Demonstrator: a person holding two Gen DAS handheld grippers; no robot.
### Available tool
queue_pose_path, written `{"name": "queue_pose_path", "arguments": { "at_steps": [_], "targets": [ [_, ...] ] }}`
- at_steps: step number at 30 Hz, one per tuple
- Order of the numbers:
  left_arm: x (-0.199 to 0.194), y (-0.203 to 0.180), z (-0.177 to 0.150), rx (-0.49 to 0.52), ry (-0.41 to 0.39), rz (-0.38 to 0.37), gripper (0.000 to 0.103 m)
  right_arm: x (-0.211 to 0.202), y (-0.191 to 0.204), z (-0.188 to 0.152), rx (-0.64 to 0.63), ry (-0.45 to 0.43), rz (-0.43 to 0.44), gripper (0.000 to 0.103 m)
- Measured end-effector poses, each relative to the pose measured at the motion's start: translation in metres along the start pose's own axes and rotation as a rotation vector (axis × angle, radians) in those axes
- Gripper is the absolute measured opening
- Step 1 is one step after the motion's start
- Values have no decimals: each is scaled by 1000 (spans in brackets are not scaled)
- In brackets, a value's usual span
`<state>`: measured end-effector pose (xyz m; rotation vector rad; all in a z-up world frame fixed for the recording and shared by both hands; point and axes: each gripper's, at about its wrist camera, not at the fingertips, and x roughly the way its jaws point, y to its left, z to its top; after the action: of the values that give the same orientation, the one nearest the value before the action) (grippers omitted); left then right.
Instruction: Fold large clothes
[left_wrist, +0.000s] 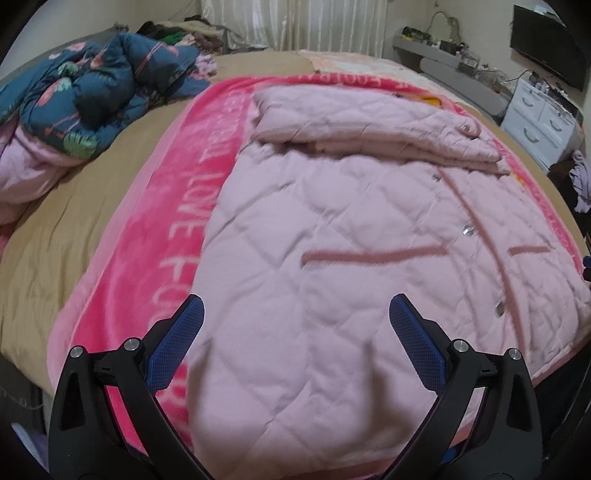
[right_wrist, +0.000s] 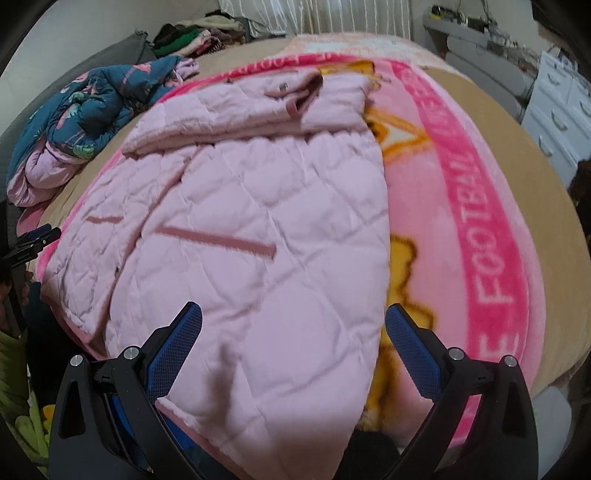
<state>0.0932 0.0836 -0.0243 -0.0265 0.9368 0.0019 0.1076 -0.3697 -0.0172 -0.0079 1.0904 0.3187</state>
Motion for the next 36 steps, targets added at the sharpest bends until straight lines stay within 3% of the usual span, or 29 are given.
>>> {"name": "queue_pose_path", "arguments": {
  "at_steps": [14, 25, 28, 30, 32, 36],
  "targets": [
    [13, 35, -44, -35, 98, 77, 94, 19, -17, -30, 66, 133, 47, 99],
    [15, 46, -57, -67, 124, 46, 94, 25, -12, -41, 33, 208, 146, 98],
    [20, 49, -59, -85, 132, 30, 94, 25, -5, -45, 8, 226, 195, 74],
    [21, 49, -59, -92, 136, 23, 94, 22, -2, -44, -9, 215, 200, 64],
    [23, 50, -59, -97, 139, 13, 94, 13, 1, -41, -26, 175, 215, 39],
    [26, 50, -58, -104, 148, -8, 94, -11, 5, -27, -40, 74, 251, 26]
  ]
}}
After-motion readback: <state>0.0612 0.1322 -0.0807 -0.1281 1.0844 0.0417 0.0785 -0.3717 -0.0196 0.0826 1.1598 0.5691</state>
